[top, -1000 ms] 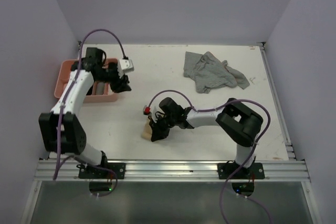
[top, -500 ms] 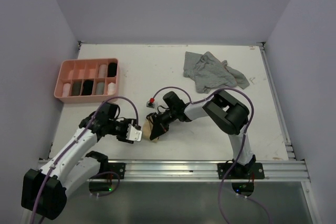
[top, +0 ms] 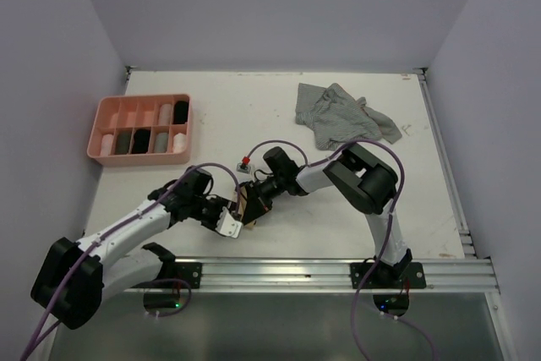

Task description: Roll the underwear

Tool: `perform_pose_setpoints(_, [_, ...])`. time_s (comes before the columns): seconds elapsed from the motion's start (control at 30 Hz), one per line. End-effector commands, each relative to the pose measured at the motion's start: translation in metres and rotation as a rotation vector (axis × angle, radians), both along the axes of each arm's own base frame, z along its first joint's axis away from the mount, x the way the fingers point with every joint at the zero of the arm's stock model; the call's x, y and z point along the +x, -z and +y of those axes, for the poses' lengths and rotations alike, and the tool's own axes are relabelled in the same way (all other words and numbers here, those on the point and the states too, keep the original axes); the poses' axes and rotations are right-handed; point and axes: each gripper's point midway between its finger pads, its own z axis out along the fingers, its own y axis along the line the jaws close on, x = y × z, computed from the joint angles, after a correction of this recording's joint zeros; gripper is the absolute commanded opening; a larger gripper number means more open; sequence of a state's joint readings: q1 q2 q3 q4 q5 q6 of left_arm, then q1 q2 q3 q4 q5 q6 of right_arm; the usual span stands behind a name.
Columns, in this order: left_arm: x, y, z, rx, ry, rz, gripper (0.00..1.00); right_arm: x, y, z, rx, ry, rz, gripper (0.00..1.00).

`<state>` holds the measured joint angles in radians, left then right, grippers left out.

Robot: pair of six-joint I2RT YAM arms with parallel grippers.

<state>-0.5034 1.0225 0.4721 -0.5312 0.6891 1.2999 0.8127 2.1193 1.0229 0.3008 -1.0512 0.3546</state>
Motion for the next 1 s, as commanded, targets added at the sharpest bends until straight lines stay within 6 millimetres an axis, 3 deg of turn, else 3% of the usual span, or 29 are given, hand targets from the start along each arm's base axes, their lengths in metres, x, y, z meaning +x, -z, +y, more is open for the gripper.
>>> perform_pose_setpoints(0.0, [0.008, 0.009, -0.009, 0.009, 0.000, -0.053, 0.48, -0.006, 0.067, -0.026, -0.240, 0.079, 0.003, 0.15])
perform_pose_setpoints(0.17, [0.004, 0.035, -0.007, 0.093, -0.005, -0.015, 0.37, -0.004, 0.064, -0.025, -0.242, 0.075, -0.005, 0.19])
perform_pose_setpoints(0.3, [0.000, 0.044, -0.003, 0.147, -0.012, 0.014, 0.10, 0.000, 0.059, -0.024, -0.239, 0.076, -0.019, 0.28])
perform_pose_setpoints(0.4, [-0.008, 0.047, 0.002, 0.185, -0.001, 0.046, 0.02, 0.005, 0.052, -0.022, -0.235, 0.086, -0.029, 0.37])
perform_pose_setpoints(0.47, [-0.022, 0.052, 0.009, 0.231, 0.031, 0.107, 0.00, 0.020, 0.035, -0.020, -0.214, 0.113, -0.058, 0.43])
perform_pose_setpoints(0.6, [-0.033, 0.057, 0.017, 0.288, 0.017, 0.185, 0.00, 0.058, -0.001, -0.023, -0.185, 0.191, -0.120, 0.69])
perform_pose_setpoints(0.63, [-0.036, 0.059, 0.020, 0.305, 0.014, 0.208, 0.00, 0.076, -0.014, -0.023, -0.164, 0.214, -0.162, 0.70])
perform_pose_setpoints(0.83, [-0.040, 0.056, 0.020, 0.362, -0.025, 0.315, 0.00, 0.137, -0.086, -0.047, -0.184, 0.377, -0.395, 0.71])
perform_pose_setpoints(0.87, [-0.042, 0.055, 0.019, 0.366, -0.041, 0.352, 0.00, 0.141, -0.095, -0.053, -0.200, 0.394, -0.420, 0.71])
perform_pose_setpoints(0.9, [-0.038, 0.053, 0.014, 0.374, -0.052, 0.379, 0.00, 0.146, -0.115, -0.059, -0.197, 0.431, -0.482, 0.70])
perform_pose_setpoints(0.97, [-0.042, 0.049, 0.010, 0.389, -0.079, 0.469, 0.00, 0.145, -0.131, -0.070, -0.211, 0.443, -0.533, 0.69])
